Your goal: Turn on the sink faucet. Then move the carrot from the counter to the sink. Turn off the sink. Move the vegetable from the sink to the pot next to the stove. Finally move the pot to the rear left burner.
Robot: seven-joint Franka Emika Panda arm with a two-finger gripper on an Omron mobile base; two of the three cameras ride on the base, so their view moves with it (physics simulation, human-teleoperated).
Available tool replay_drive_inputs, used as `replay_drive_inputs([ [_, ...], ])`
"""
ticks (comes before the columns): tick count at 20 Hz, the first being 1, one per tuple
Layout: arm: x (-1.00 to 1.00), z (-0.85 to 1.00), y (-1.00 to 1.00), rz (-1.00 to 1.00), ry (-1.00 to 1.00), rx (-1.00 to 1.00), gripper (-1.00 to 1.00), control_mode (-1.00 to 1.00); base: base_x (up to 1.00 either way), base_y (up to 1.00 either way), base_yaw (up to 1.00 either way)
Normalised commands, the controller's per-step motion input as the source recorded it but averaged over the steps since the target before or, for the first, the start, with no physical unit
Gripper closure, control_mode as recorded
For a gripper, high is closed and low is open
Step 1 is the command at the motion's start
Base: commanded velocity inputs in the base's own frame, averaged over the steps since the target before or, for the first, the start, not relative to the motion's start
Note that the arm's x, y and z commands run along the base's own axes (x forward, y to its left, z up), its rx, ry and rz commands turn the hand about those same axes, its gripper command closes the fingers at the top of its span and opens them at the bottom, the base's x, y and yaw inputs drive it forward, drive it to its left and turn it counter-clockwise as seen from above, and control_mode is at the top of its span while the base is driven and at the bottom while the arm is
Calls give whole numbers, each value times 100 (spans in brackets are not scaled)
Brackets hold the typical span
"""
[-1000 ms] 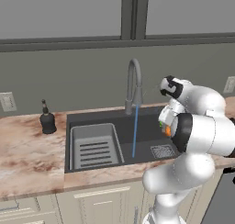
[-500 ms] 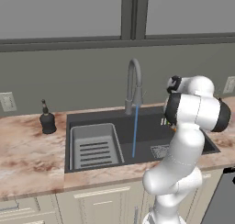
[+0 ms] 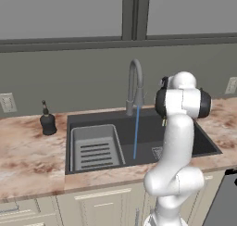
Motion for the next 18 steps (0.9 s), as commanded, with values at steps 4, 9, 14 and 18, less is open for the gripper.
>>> replay_drive_inputs([
  [4, 6, -13, -21, 30, -7, 3, 100, -100, 0, 0, 0],
  [9, -29, 0, 2, 8, -17, 0, 100, -100, 0, 0, 0],
  [14, -4, 0, 0, 28, -19, 3, 100, -100, 0, 0, 0],
  [18, -17, -1, 0, 21, -28, 2, 100, -100, 0, 0, 0],
])
